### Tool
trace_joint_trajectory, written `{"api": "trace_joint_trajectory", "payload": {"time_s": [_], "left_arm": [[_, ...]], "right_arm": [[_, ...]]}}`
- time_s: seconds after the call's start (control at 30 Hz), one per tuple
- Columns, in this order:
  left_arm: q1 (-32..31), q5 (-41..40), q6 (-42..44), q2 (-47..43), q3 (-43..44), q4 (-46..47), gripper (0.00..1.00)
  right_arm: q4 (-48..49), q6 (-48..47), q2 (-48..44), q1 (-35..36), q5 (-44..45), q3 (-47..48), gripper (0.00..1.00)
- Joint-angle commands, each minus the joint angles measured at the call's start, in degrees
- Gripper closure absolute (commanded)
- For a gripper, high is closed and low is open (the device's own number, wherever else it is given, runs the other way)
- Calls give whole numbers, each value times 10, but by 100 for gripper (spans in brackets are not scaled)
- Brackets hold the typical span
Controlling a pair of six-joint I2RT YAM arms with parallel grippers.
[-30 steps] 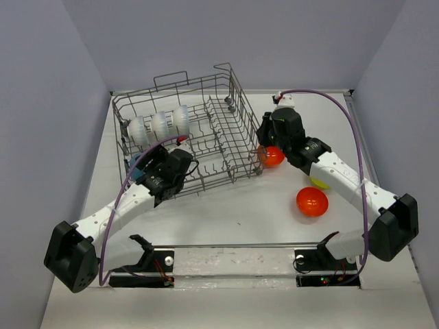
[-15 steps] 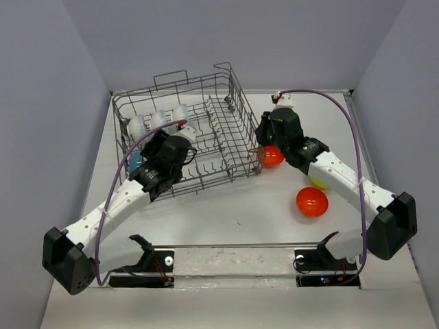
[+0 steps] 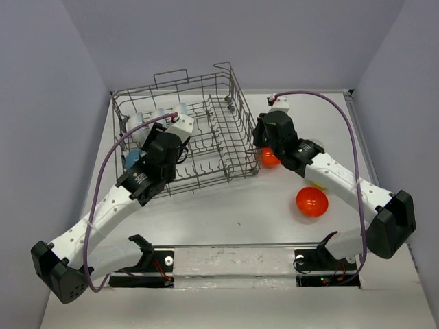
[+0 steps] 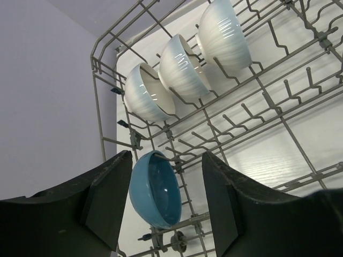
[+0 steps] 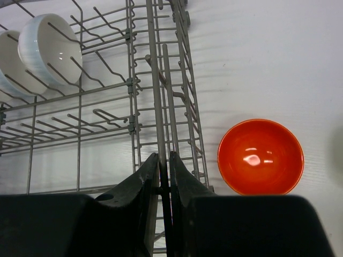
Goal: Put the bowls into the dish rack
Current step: Move the dish rack to the center of the board.
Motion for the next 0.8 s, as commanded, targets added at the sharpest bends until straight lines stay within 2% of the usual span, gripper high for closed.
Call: {"api": "trace_joint_trajectory", "payload": {"time_s": [0.0,0.4,0.6,0.77], "left_arm": [[-5,-7,-39,-18,37,15,33],[-6,1,-167,-13,58,-27,31],[-6,14,-199,-20,32,3,31],[-5,-9,-228,-64,-3,43,22]], "right_arm": [[-66,32,13,24,17,-15,99],[-92,54,-19,55,46,-39,99],[-107,67,-18,62,62,-57,99],[-113,81,-33,72,66,-81,99]]}}
